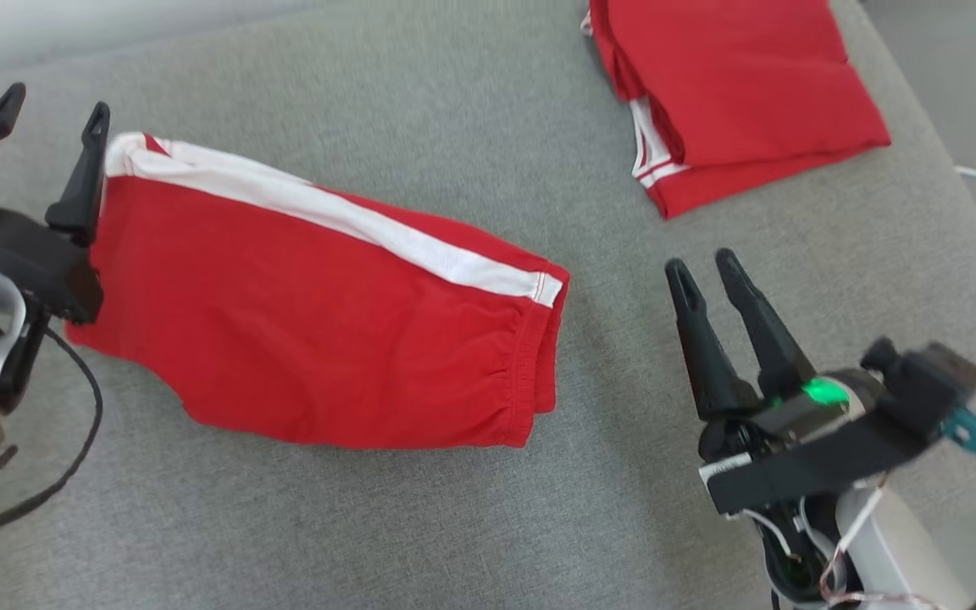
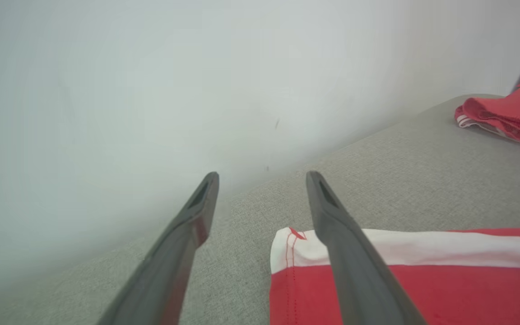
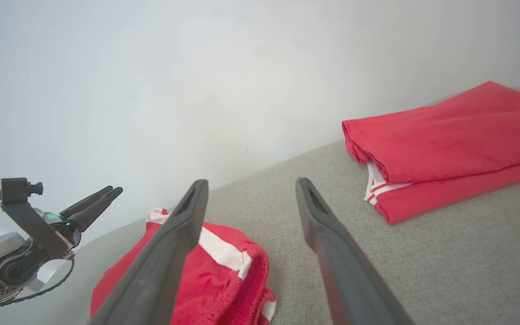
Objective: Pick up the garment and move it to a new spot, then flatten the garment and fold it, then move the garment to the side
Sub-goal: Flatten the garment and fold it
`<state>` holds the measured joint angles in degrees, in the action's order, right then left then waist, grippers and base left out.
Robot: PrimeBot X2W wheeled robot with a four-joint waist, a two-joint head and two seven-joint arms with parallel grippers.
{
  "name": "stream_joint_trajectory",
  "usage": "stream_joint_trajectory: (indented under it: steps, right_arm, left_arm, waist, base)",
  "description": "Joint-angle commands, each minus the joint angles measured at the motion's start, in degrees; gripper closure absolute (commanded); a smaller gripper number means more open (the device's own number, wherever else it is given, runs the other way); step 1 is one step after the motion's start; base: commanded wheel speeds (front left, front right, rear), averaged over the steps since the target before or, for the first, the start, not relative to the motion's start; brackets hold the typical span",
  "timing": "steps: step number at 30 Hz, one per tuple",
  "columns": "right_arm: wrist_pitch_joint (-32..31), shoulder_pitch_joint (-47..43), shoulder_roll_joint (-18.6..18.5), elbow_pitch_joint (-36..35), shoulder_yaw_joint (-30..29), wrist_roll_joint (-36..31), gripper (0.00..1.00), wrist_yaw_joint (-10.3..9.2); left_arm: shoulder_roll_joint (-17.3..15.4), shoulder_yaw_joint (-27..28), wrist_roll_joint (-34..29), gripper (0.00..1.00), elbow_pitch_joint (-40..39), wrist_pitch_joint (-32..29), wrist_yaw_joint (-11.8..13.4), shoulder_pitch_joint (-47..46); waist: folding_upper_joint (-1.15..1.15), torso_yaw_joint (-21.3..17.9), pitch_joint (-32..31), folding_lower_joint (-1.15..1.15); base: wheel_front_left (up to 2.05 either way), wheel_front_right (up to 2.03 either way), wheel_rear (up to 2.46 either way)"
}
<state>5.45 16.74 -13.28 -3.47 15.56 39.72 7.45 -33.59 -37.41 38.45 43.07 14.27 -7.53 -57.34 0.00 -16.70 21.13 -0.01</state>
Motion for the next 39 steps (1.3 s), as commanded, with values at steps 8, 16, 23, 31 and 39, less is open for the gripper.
stream_joint_trajectory:
  steps: [8, 16, 23, 31, 39]
  right_arm:
    - [7.53, -5.09, 2.65, -0.10, -2.00, -12.16, 0.00, 0.01]
    - [9.60, -6.69, 6.34, 2.94, -0.43, -21.30, 0.00, 0.01]
    - [9.72, -6.79, 8.81, 3.53, -0.10, -22.11, 0.00, 0.01]
    - [9.75, -6.47, 9.14, 3.50, -0.60, -22.58, 0.00, 0.01]
    - [9.75, -7.36, 8.25, 3.72, -1.06, -22.97, 0.00, 0.01]
  left_arm:
    - [-2.18, 1.79, 0.25, 0.00, -4.96, 0.77, 2.11, 6.53]
    - [-3.94, 0.18, 2.20, 0.00, -5.31, -4.35, 1.08, 8.49]
    - [-4.91, -2.53, 8.71, 0.00, -6.38, -16.04, 0.06, 10.68]
    - [-6.38, -4.33, 14.41, 0.00, -7.06, -26.50, 0.07, 12.43]
    - [-5.34, -3.95, 17.55, 1.00, -9.49, -27.06, 0.42, 14.63]
  waist:
    - [0.00, 1.30, -3.40, 0.01]
    - [0.00, 0.86, -3.17, 0.01]
    - [0.00, -0.25, -2.72, 0.01]
    - [0.00, -1.63, -2.72, 0.01]
    - [0.00, -0.25, -5.52, 0.01]
  base:
    - [0.00, 0.00, 0.00]
    - [0.00, 0.00, 0.00]
    - [0.00, 0.00, 0.00]
    - [0.00, 0.00, 0.00]
    - [0.00, 0.00, 0.00]
